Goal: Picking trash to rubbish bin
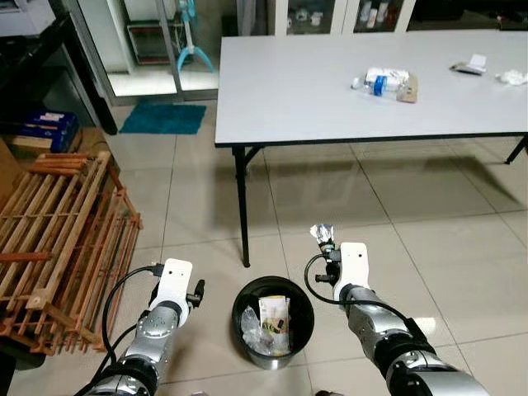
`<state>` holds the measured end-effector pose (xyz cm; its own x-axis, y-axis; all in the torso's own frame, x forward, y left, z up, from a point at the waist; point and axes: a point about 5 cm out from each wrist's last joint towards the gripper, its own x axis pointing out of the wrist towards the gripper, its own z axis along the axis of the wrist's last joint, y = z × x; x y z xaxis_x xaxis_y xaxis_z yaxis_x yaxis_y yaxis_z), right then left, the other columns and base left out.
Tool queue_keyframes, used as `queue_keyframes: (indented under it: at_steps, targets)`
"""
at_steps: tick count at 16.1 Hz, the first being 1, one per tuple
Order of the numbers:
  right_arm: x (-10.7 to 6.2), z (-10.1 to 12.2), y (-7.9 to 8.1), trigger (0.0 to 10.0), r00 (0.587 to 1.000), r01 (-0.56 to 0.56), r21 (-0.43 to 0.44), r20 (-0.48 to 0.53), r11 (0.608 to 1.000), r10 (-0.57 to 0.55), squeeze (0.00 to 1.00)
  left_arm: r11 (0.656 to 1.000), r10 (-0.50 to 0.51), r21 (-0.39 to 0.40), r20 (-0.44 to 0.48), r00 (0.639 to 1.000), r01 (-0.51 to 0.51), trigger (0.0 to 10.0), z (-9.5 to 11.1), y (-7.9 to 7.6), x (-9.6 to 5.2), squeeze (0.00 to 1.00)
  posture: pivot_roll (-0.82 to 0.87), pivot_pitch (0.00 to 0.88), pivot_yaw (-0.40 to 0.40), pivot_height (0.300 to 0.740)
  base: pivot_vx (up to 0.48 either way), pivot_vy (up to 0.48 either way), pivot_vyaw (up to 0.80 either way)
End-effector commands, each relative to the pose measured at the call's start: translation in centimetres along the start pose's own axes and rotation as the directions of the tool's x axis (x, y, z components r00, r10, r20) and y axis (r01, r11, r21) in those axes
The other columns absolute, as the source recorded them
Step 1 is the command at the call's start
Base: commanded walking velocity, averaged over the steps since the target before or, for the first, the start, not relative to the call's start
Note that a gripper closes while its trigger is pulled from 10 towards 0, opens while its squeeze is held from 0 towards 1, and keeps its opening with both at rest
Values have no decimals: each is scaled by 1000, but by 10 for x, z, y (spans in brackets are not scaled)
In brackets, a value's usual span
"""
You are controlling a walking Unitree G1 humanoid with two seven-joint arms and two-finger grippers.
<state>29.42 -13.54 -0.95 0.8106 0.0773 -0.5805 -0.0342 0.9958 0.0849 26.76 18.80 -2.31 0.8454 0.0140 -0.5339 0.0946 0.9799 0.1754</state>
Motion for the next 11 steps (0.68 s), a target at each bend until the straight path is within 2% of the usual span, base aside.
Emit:
queue_keyframes:
  at_steps: [1,7,11]
  targets:
    - [1,-2,7,10000,999,-30,-25,-23,999,29,0,1000,5,13,-20,1000,-5,10000,-5,1,-1,0,30,70,26,740,0,0,0]
    - [3,3,29,10000,992,-123,-102,-37,987,119,0,1000,15,25,-26,1000,-14,10000,-6,5,-2,0,37,78,31,740,0,0,0]
    - [1,-8,57,10000,958,-256,-140,-166,956,232,0,999,8,35,-34,999,-6,10000,-7,4,-2,0,47,81,35,740,0,0,0]
